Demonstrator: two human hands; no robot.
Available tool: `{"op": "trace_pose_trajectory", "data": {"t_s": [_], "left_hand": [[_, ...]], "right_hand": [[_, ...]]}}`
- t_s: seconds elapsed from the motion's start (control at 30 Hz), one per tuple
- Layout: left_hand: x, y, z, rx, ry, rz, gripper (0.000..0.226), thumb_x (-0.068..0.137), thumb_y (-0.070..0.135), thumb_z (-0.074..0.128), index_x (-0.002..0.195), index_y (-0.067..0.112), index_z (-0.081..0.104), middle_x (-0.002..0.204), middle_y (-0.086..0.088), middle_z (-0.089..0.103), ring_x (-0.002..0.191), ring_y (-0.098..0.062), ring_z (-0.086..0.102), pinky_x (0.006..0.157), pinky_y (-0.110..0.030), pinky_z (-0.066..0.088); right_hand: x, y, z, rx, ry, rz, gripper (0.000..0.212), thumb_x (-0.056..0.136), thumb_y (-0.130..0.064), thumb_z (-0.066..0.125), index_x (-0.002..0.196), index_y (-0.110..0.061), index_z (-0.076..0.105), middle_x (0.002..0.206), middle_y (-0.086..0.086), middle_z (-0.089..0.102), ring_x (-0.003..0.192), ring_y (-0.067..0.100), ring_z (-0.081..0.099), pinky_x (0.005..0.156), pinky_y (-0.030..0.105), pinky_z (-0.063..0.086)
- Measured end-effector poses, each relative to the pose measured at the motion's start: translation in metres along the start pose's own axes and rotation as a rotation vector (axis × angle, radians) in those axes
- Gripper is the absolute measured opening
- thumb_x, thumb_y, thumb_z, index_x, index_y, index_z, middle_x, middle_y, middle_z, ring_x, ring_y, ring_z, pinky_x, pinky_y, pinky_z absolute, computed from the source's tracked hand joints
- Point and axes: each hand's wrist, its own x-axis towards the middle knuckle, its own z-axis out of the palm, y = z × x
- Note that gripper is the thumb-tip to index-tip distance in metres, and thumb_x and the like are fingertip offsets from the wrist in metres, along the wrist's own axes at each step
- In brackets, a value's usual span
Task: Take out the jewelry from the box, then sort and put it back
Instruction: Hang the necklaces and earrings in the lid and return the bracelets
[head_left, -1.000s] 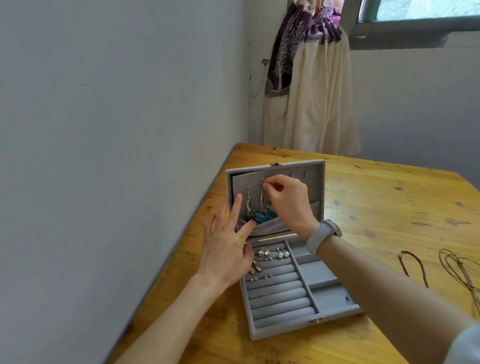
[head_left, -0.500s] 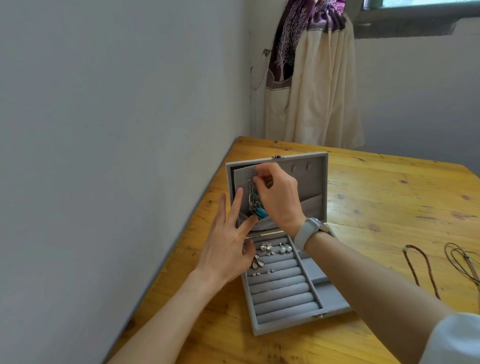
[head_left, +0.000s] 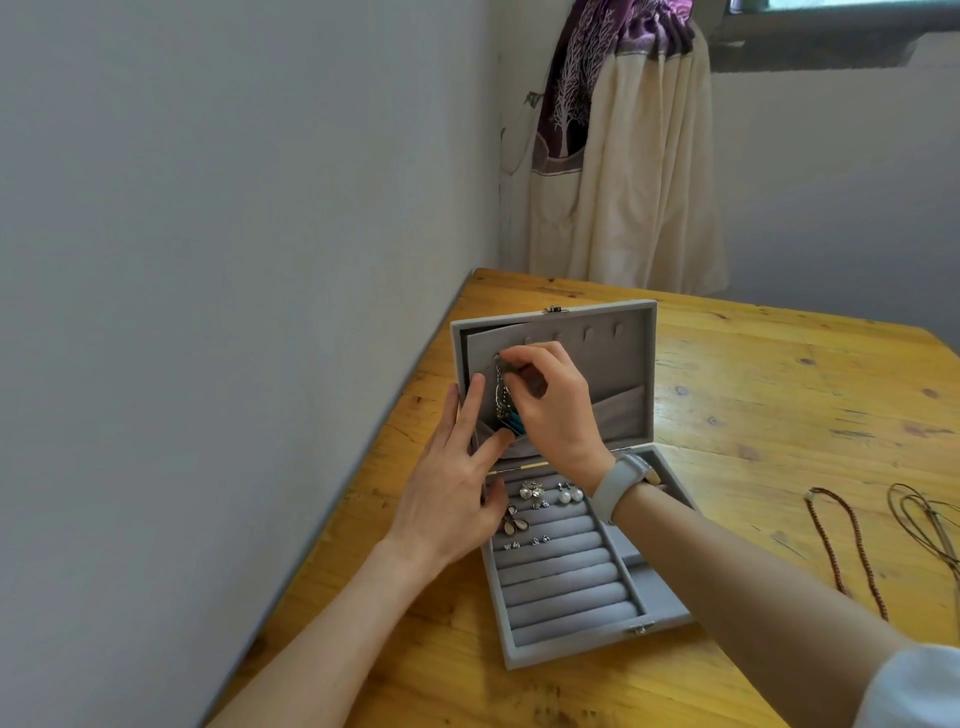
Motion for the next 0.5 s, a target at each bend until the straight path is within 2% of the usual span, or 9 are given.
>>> {"op": "trace_pose_trajectory", "data": {"t_s": [0.1,0.23,0.37,0.5], "left_hand": [[0.000,-0.001,-0.001,-0.009,-0.002,0.007,0.044,0.082,0.015,0.056,0.125,0.026,0.050,0.150,0.011,-0.020,0.140,-0.017,-0.016,0.106,-0.037,0.038],[0.000,0.000,0.001,-0.002,0.059,0.007,0.035,0.083,0.013,0.055,0.117,0.020,0.052,0.153,0.004,-0.008,0.142,-0.019,-0.007,0.098,-0.037,0.046],[0.001,0.004,0.006,0.001,0.115,-0.004,0.039,0.081,0.006,0.058,0.119,0.015,0.052,0.154,-0.003,0.004,0.142,-0.024,0.005,0.096,-0.038,0.047],[0.002,0.002,0.008,0.069,0.121,-0.016,0.043,0.081,0.007,0.060,0.122,0.016,0.051,0.153,-0.004,0.007,0.140,-0.025,0.010,0.097,-0.042,0.046]], "right_hand": [[-0.007,0.002,-0.002,-0.006,-0.025,0.048,0.014,0.082,-0.004,0.061,0.096,-0.005,0.061,0.092,0.004,0.060,0.088,0.020,0.057,0.082,0.032,0.049],[-0.012,0.009,-0.008,-0.036,-0.084,0.043,0.006,0.083,-0.008,0.061,0.088,-0.005,0.061,0.084,0.001,0.059,0.078,0.015,0.057,0.074,0.030,0.050],[-0.026,0.018,-0.020,-0.242,-0.264,-0.064,0.015,0.088,-0.014,0.056,0.099,-0.007,0.063,0.092,0.007,0.067,0.085,0.023,0.061,0.077,0.043,0.050],[-0.036,0.016,-0.031,-0.380,-0.294,-0.188,0.030,0.089,-0.020,0.041,0.104,-0.006,0.064,0.098,0.010,0.065,0.091,0.026,0.058,0.079,0.038,0.050]]}}
